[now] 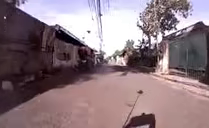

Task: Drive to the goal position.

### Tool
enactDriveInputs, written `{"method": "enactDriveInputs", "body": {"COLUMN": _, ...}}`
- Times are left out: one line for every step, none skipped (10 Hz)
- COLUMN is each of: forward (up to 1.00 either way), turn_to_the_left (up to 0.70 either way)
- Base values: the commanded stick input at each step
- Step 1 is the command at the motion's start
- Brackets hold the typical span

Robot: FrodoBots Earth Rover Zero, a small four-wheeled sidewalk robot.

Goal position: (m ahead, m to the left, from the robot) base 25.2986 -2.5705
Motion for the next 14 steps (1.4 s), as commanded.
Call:
{"method": "enactDriveInputs", "body": {"forward": 1.0, "turn_to_the_left": 0.0}}
{"method": "enactDriveInputs", "body": {"forward": 1.0, "turn_to_the_left": 0.0}}
{"method": "enactDriveInputs", "body": {"forward": 1.0, "turn_to_the_left": 0.0}}
{"method": "enactDriveInputs", "body": {"forward": 1.0, "turn_to_the_left": 0.0}}
{"method": "enactDriveInputs", "body": {"forward": 1.0, "turn_to_the_left": 0.0}}
{"method": "enactDriveInputs", "body": {"forward": 1.0, "turn_to_the_left": 0.0}}
{"method": "enactDriveInputs", "body": {"forward": 1.0, "turn_to_the_left": 0.0}}
{"method": "enactDriveInputs", "body": {"forward": 1.0, "turn_to_the_left": 0.0}}
{"method": "enactDriveInputs", "body": {"forward": 1.0, "turn_to_the_left": 0.0}}
{"method": "enactDriveInputs", "body": {"forward": 1.0, "turn_to_the_left": 0.0}}
{"method": "enactDriveInputs", "body": {"forward": 1.0, "turn_to_the_left": -0.18}}
{"method": "enactDriveInputs", "body": {"forward": 1.0, "turn_to_the_left": -0.27}}
{"method": "enactDriveInputs", "body": {"forward": 1.0, "turn_to_the_left": -0.21}}
{"method": "enactDriveInputs", "body": {"forward": 1.0, "turn_to_the_left": 0.0}}
